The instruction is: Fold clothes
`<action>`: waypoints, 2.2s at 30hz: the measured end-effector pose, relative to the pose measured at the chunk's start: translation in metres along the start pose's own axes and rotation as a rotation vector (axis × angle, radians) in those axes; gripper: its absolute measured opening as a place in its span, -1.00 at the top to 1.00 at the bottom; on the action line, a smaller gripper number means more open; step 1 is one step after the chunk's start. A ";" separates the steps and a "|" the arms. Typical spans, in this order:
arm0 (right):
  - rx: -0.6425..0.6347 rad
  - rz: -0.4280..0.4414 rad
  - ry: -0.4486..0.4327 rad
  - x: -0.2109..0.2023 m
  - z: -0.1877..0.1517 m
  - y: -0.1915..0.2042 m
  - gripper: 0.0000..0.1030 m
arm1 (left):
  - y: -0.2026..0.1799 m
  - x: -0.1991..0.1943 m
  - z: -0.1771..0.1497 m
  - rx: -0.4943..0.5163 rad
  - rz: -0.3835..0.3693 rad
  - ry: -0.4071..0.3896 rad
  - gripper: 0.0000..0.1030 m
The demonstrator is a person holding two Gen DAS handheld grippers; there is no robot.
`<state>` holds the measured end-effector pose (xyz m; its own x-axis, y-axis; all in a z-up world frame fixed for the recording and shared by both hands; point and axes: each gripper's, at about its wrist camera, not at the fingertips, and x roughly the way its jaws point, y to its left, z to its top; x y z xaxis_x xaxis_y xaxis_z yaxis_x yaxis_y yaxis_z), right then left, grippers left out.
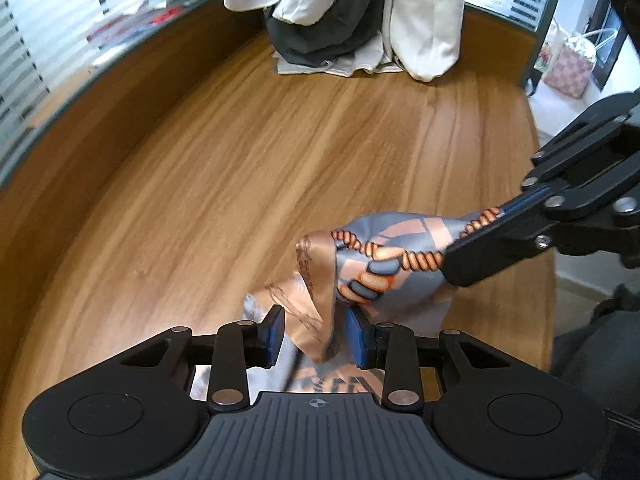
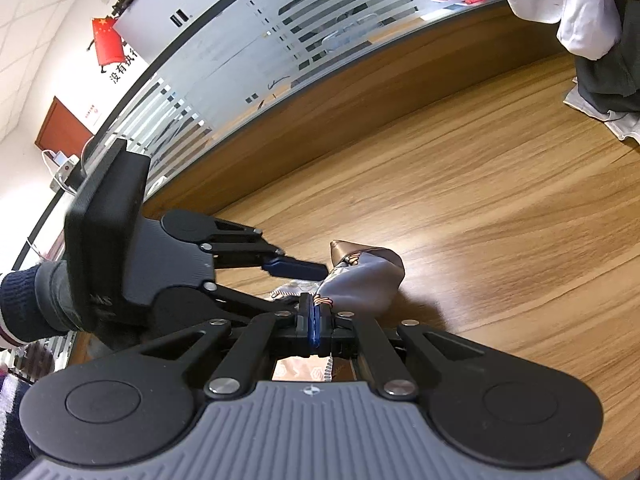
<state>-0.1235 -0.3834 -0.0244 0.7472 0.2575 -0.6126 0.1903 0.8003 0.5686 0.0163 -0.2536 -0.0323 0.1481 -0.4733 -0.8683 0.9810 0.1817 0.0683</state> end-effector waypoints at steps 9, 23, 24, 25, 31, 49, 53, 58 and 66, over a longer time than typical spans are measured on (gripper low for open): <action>0.042 -0.040 0.005 -0.002 -0.008 -0.009 0.99 | 0.013 -0.011 0.004 0.009 0.007 -0.018 0.96; 0.011 -0.147 0.073 0.005 -0.025 -0.028 0.99 | 0.096 -0.009 0.021 -0.551 -0.535 0.133 0.96; 0.014 -0.145 0.074 0.003 -0.027 -0.028 0.99 | 0.100 -0.005 0.020 -0.581 -0.546 0.140 0.96; 0.017 -0.144 0.075 0.002 -0.028 -0.028 0.99 | 0.103 -0.002 0.019 -0.601 -0.541 0.144 0.96; 0.071 -0.146 0.013 -0.010 -0.031 -0.035 0.99 | 0.116 0.012 0.011 -0.640 -0.432 0.119 0.96; -0.096 -0.312 0.049 0.040 -0.012 -0.072 0.04 | 0.086 0.007 0.025 -0.568 -0.198 -0.008 0.42; -0.195 -0.291 0.118 0.070 -0.005 -0.082 -0.05 | 0.081 -0.005 0.007 -0.647 -0.158 -0.024 0.31; -0.300 -0.245 0.208 0.098 0.005 -0.087 0.07 | 0.079 -0.018 -0.020 -0.742 -0.070 -0.015 0.19; -0.391 -0.195 0.318 0.119 0.012 -0.087 0.99 | 0.081 -0.036 -0.072 -0.901 0.099 0.039 0.08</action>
<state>-0.0436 -0.4287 -0.1399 0.4808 0.1862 -0.8568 0.0102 0.9759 0.2178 0.0811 -0.1596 -0.0310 0.2065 -0.3932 -0.8960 0.4920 0.8332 -0.2523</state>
